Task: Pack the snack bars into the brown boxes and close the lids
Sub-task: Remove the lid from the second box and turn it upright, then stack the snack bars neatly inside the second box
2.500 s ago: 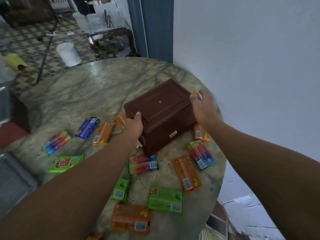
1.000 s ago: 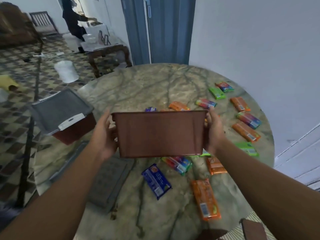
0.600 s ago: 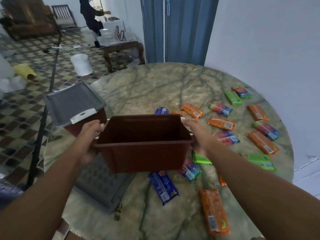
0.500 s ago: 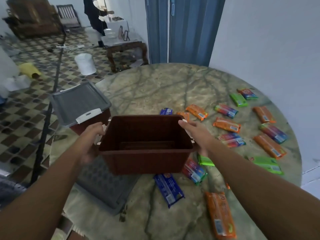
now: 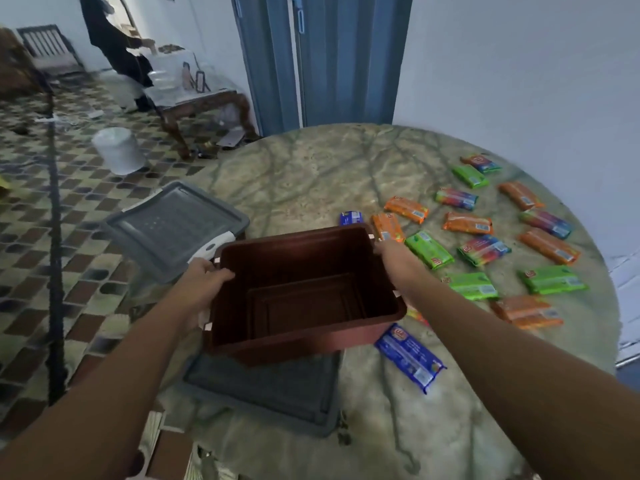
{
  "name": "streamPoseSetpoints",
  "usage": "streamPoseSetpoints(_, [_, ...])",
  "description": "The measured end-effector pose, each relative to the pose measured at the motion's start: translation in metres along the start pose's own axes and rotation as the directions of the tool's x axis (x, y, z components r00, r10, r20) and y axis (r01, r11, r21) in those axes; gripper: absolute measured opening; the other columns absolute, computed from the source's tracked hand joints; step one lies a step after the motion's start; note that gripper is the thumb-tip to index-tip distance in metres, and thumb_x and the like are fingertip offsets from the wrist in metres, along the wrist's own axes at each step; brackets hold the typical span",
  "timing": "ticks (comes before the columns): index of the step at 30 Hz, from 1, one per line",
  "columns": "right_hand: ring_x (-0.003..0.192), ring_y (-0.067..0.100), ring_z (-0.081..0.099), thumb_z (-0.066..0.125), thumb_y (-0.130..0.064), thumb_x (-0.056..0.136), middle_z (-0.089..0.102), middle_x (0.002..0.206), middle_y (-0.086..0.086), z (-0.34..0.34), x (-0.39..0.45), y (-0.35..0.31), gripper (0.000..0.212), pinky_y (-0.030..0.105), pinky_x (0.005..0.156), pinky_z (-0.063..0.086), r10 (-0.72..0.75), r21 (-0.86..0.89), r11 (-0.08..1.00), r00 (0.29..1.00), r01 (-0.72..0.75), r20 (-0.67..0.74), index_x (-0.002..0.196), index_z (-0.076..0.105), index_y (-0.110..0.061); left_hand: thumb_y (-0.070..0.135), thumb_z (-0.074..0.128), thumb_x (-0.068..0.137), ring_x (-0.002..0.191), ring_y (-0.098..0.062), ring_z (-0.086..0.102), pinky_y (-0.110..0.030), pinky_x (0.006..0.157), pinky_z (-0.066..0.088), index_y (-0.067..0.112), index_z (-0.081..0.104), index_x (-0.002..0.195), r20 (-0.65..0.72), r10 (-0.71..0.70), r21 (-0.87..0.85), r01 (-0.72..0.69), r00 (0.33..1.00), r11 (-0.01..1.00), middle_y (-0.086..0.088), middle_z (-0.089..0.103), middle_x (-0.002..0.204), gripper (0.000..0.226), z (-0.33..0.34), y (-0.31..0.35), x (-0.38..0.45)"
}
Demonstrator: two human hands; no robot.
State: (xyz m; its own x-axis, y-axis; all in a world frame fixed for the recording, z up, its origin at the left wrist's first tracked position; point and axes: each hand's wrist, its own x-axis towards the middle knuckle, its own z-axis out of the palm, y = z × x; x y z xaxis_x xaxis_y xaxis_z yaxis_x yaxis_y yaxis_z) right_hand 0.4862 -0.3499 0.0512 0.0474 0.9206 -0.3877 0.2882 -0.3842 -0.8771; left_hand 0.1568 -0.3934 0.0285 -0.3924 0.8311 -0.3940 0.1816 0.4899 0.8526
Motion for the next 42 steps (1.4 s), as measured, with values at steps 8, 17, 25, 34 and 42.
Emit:
streamPoseSetpoints(8, [0.09,0.02,0.048,0.031,-0.038,0.085,0.041,0.082,-0.006,0.018,-0.027,0.037,0.015,0.043,0.104,0.046,0.031,-0.208,0.978,0.999,-0.034,-0.02,0.075,0.036,-0.029,0.042,0.056,0.066,0.091,-0.033,0.068,-0.05,0.086,0.057,0.022,0.06,0.103,0.003,0.047,0.267,-0.046,0.999,0.963,-0.014,0.07,0.098,0.042,-0.009,-0.022,0.01])
streamPoseSetpoints(17, [0.098,0.019,0.04,0.033,-0.011,0.109,0.046,0.102,0.008,0.019,-0.021,0.068,0.034,0.028,0.08,0.034,-0.004,-0.278,0.96,0.987,-0.042,-0.163,0.08,0.04,-0.026,0.036,0.05,0.099,0.099,-0.044,0.059,-0.041,0.075,0.038,0.009,0.045,0.113,-0.16,0.273,0.625,-0.117,0.949,0.772,-0.024,0.062,0.107,0.031,0.017,-0.042,-0.02])
streamPoseSetpoints(25, [0.098,0.027,0.056,0.035,-0.03,0.102,0.062,0.104,0.009,0.014,-0.027,0.073,0.03,0.044,0.089,0.044,-0.018,-0.137,0.991,0.99,-0.001,-0.141,0.098,0.06,-0.014,0.029,0.066,0.077,0.1,-0.039,0.048,-0.047,0.087,0.039,0.002,0.053,0.118,-0.105,0.736,0.916,-0.224,0.669,0.334,-0.024,0.052,0.109,0.051,0.023,-0.029,-0.036])
streamPoseSetpoints(34, [0.079,0.024,0.061,0.04,-0.048,0.101,0.064,0.091,0.008,-0.036,-0.03,0.102,0.033,0.037,0.073,0.049,-0.018,-0.237,0.971,0.976,-0.034,-0.215,0.09,0.056,-0.021,0.031,0.066,0.089,0.101,-0.03,0.051,-0.042,0.08,0.047,0.01,0.058,0.111,0.156,0.842,0.671,-0.681,0.516,0.293,-0.01,0.056,0.103,0.031,0.122,0.04,-0.066])
streamPoseSetpoints(42, [0.101,0.026,0.063,0.049,-0.054,0.099,0.067,0.111,0.004,-0.096,-0.043,0.131,0.038,0.038,0.083,0.051,-0.068,-0.501,0.864,0.976,-0.046,-0.207,0.118,0.061,-0.024,0.028,0.058,0.094,0.09,-0.02,0.05,-0.032,0.071,0.036,0.018,0.057,0.096,0.581,0.678,0.482,-0.861,0.451,0.16,0.002,0.053,0.093,0.011,0.238,0.065,-0.116])
